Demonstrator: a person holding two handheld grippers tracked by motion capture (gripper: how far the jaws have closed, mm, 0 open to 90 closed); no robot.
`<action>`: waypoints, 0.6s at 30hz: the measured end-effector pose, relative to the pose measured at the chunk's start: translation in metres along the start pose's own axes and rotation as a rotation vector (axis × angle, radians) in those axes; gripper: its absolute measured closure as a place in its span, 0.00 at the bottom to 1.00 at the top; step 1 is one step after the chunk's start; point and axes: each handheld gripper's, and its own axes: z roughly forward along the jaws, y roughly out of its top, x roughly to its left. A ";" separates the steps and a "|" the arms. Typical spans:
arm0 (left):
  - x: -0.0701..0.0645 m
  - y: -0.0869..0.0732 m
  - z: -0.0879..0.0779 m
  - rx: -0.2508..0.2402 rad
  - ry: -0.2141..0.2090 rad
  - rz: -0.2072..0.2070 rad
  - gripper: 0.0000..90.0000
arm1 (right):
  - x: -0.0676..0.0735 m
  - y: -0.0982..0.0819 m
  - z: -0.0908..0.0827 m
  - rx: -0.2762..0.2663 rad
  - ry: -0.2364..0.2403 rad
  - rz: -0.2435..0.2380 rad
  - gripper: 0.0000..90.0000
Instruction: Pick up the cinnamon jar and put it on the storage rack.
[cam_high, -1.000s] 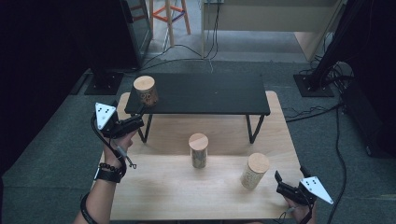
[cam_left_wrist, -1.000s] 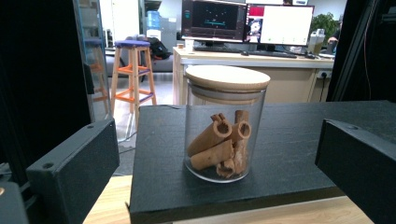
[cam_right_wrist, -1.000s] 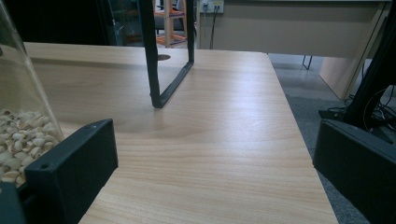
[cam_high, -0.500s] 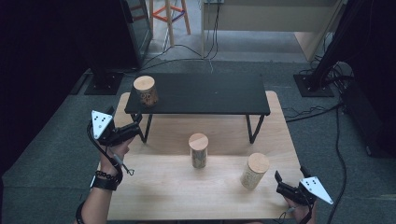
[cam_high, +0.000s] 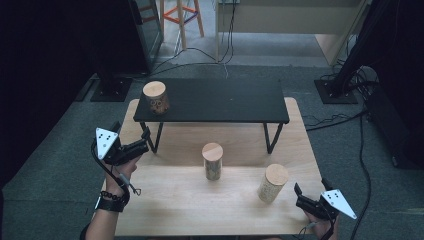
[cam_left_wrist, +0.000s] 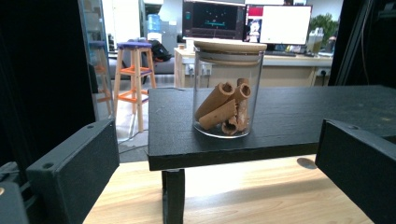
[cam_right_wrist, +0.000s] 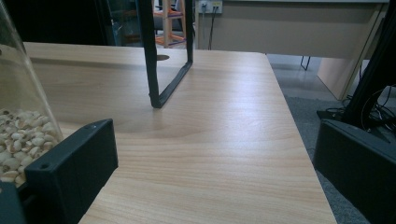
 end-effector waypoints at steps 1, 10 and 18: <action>0.000 -0.001 -0.001 0.000 0.001 0.002 0.00 | 0.000 0.000 0.000 -0.001 0.000 0.000 0.00; 0.000 -0.012 -0.008 0.008 0.005 0.005 0.00 | 0.000 0.000 0.000 -0.001 -0.002 0.004 0.00; -0.001 -0.023 -0.016 0.011 0.015 0.021 0.00 | 0.000 0.000 0.000 -0.002 -0.002 0.001 0.00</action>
